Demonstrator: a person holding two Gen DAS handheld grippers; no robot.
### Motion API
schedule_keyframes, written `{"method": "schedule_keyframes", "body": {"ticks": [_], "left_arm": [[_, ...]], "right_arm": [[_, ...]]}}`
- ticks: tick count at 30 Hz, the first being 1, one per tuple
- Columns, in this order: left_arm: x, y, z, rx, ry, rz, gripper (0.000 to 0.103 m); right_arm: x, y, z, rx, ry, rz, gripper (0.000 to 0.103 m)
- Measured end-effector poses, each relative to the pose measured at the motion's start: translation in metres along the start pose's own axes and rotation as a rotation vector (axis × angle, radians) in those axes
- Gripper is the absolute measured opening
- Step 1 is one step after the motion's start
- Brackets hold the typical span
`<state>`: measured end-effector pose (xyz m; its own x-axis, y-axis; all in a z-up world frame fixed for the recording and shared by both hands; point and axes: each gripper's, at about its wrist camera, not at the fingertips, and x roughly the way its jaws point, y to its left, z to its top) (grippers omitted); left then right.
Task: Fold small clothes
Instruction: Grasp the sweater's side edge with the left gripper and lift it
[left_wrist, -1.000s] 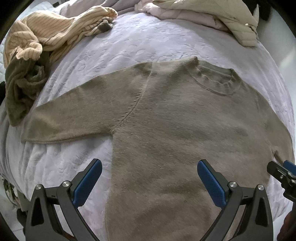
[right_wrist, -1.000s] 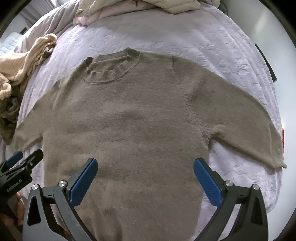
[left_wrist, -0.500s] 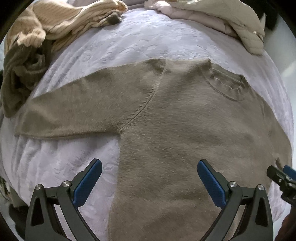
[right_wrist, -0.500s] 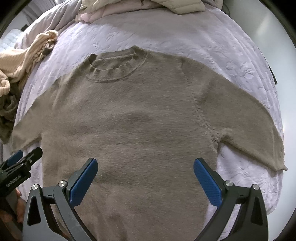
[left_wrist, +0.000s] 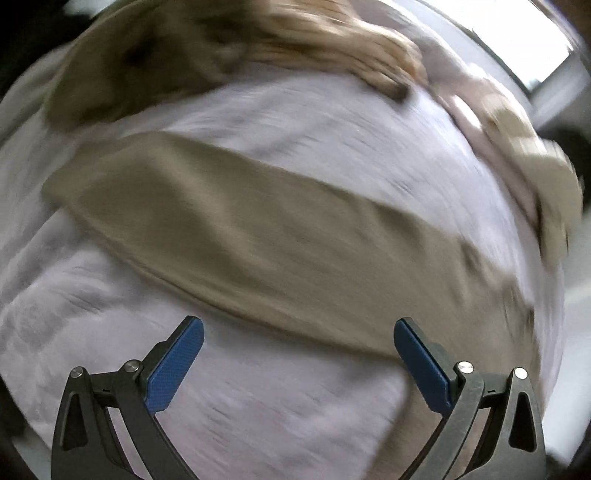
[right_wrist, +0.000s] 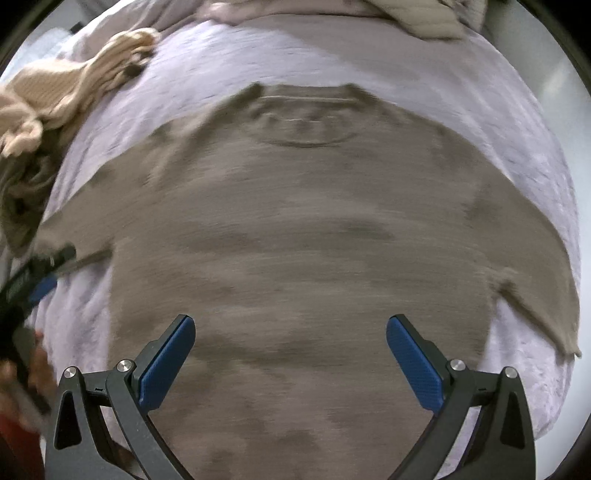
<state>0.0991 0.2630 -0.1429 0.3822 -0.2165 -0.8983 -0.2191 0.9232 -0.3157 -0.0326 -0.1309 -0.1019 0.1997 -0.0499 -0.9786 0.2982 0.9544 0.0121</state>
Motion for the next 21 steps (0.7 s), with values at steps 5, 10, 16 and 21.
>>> {"method": "schedule_keyframes", "body": {"ticks": [5,10,16,21], "left_arm": [[0.02,0.08,0.008,-0.271,0.015,-0.184,0.103],[0.03,0.115,0.012,-0.522,-0.055,-0.324,0.103],[0.026,0.116,0.022,-0.531,-0.128,-0.235,0.011],[0.007,0.088,0.032,-0.383,-0.197,-0.206,0.009]], "right_arm": [[0.007,0.034,-0.007,-0.055,0.017,0.044,0.103],[0.014,0.062,-0.014,-0.101,0.037,0.085,0.103],[0.019,0.078,-0.017,-0.131,0.048,0.096,0.103],[0.015,0.076,-0.021,-0.117,0.045,0.128,0.103]]}}
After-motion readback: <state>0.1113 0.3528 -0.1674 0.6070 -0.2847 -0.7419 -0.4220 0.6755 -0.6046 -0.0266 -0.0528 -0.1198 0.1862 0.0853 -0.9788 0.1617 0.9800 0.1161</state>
